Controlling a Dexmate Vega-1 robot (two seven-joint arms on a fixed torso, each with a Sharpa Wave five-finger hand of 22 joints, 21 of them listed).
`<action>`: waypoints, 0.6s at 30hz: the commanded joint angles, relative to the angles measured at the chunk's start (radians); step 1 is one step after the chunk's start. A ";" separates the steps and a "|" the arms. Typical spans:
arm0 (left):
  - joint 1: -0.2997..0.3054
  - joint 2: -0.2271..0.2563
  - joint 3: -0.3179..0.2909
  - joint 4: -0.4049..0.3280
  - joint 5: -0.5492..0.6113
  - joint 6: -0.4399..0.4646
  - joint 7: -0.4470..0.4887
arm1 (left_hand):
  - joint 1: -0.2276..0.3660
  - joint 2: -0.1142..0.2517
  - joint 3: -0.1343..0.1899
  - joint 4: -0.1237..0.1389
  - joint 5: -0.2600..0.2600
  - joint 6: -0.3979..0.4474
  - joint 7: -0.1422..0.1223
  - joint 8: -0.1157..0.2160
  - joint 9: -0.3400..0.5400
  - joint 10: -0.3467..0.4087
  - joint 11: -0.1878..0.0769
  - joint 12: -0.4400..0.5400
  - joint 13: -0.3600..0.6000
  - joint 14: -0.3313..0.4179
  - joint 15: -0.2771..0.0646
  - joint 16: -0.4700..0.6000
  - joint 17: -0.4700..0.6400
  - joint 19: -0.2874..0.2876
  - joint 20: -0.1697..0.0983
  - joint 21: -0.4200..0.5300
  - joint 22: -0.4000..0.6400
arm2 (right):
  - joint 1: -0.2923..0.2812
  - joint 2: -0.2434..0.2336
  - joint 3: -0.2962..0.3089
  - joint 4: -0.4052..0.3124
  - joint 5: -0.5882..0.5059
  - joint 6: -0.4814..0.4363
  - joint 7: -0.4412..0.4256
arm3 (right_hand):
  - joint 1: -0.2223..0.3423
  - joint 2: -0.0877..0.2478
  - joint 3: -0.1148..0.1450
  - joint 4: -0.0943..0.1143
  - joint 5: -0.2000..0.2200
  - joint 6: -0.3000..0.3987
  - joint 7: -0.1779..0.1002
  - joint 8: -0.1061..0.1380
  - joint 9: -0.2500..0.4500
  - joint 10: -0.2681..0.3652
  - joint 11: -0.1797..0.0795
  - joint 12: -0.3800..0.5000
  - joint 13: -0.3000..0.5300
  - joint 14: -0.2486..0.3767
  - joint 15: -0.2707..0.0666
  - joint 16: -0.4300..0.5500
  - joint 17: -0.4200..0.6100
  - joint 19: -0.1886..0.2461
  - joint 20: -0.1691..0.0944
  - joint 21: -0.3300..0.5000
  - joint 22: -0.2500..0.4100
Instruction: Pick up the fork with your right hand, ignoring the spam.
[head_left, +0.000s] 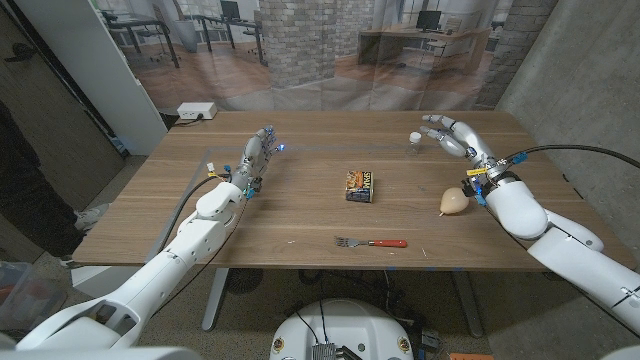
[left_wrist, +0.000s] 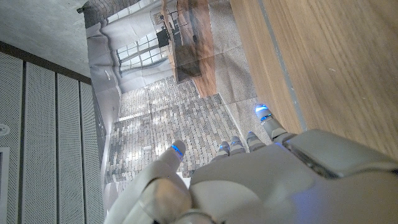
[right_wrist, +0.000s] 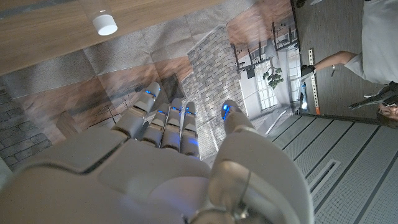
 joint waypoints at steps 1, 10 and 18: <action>0.001 -0.001 0.003 0.000 -0.001 0.001 -0.006 | 0.004 0.107 0.004 -0.004 0.005 -0.080 0.007 0.001 0.004 -0.066 0.007 0.002 0.002 -0.059 0.004 0.005 0.003 -0.132 0.008 -0.004 0.003 | -0.081 -0.027 0.054 -0.092 -0.088 -0.074 0.001 | 0.016 -0.004 0.002 -0.002 -0.003 0.003 -0.003 -0.003 0.003 0.009 -0.001 0.000 0.005 0.007 -0.003 -0.001 0.001 0.000 -0.001 0.000 0.003; 0.001 0.000 0.005 -0.004 0.000 0.002 -0.006 | 0.004 0.107 0.004 -0.004 0.005 -0.080 0.007 0.001 0.004 -0.066 0.008 0.002 0.002 -0.059 0.004 0.005 0.003 -0.132 0.008 -0.005 0.003 | -0.142 -0.035 0.103 -0.147 -0.137 -0.138 0.026 | 0.021 -0.005 0.000 0.001 -0.005 -0.004 -0.008 -0.009 0.003 0.004 -0.008 -0.006 0.005 0.007 -0.006 -0.002 0.002 -0.003 -0.002 -0.002 0.003; 0.000 -0.001 0.008 -0.004 0.001 0.006 -0.008 | 0.004 0.107 0.004 -0.004 0.005 -0.080 0.007 0.000 0.004 -0.067 0.008 0.001 0.002 -0.060 0.003 0.004 0.003 -0.131 0.009 -0.006 0.003 | -0.194 -0.050 0.147 -0.205 -0.175 -0.200 0.075 | 0.025 -0.005 -0.002 0.006 -0.007 -0.027 -0.018 -0.020 0.004 -0.016 -0.017 -0.018 0.006 0.007 -0.009 -0.002 0.003 -0.003 -0.002 -0.003 0.004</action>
